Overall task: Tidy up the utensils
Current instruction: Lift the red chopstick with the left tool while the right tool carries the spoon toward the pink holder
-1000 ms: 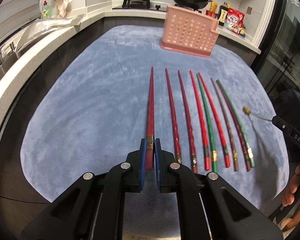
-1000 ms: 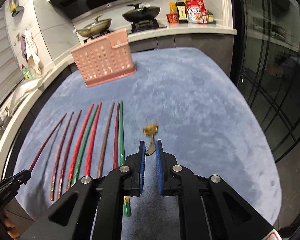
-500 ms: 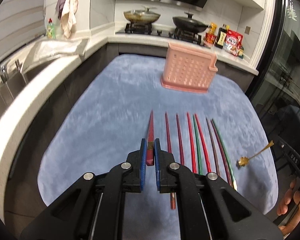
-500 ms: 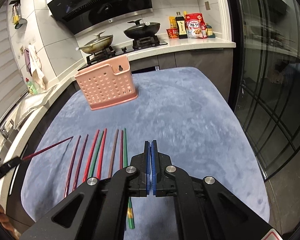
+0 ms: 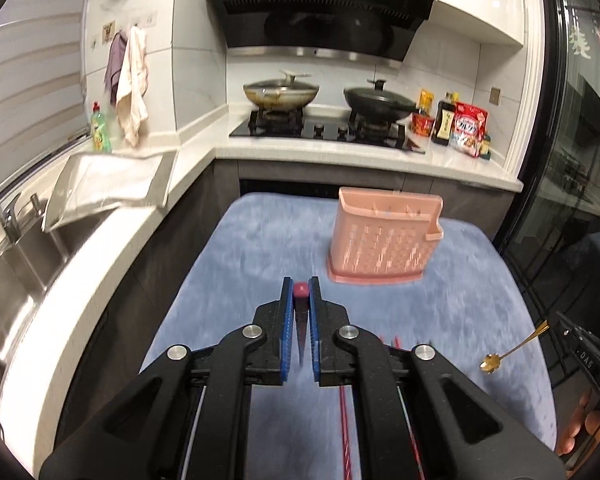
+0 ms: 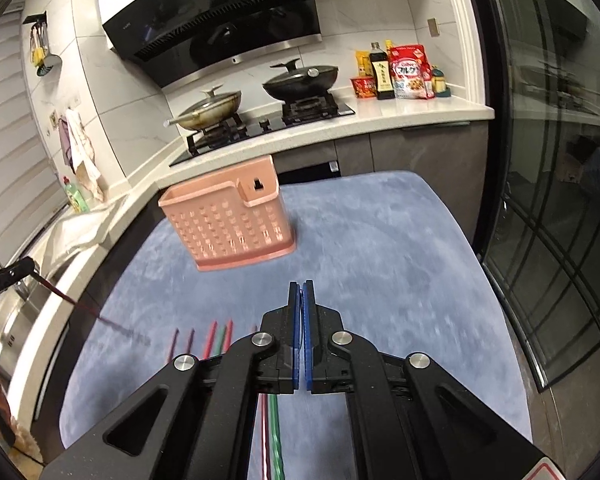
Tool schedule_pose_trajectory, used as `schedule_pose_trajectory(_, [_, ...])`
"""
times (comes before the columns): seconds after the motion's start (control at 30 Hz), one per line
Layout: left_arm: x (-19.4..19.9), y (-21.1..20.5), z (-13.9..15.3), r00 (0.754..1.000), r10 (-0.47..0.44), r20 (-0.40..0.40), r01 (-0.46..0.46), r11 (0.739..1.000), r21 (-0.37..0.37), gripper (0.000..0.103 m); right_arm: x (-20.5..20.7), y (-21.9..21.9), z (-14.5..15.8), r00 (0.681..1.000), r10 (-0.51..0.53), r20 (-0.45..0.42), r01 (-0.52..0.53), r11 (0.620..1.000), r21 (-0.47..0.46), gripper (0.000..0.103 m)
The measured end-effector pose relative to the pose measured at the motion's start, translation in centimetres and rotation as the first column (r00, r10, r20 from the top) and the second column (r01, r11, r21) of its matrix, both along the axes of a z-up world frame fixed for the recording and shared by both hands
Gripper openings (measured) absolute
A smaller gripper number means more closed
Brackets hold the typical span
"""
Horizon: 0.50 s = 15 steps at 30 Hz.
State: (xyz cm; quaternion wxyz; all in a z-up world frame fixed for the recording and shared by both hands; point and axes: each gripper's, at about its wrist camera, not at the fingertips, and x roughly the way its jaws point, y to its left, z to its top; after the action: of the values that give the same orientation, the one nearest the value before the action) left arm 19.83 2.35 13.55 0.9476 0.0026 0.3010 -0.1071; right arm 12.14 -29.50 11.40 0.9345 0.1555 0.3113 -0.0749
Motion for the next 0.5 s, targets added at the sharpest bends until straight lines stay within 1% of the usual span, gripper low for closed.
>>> schedule_pose_trajectory(0.17, [2.9,-0.9,2.9,0.999,-0.021,0.03,0.022,0.999,-0.046,0.007,3.9,-1.0,2.3,0.999,0.019,0.034,-0.02,0.999,0.025,0.002])
schedule_pose_trajectory(0.37, [5.6,-2.6,7.9,0.991,-0.03,0.129,0.041,0.996,-0.083,0.007,9.2,-1.8,5.5,0.995,0.027,0.091,-0.029,0.999,0.017,0.002])
schedule_pose_trajectory(0.5, [7.3,-4.1,11.3,0.978,-0.032,0.207,0.056,0.992,-0.109,0.007,12.4,-1.7,7.0,0.992,0.035,0.122,-0.035,0.999,-0.001,0.002])
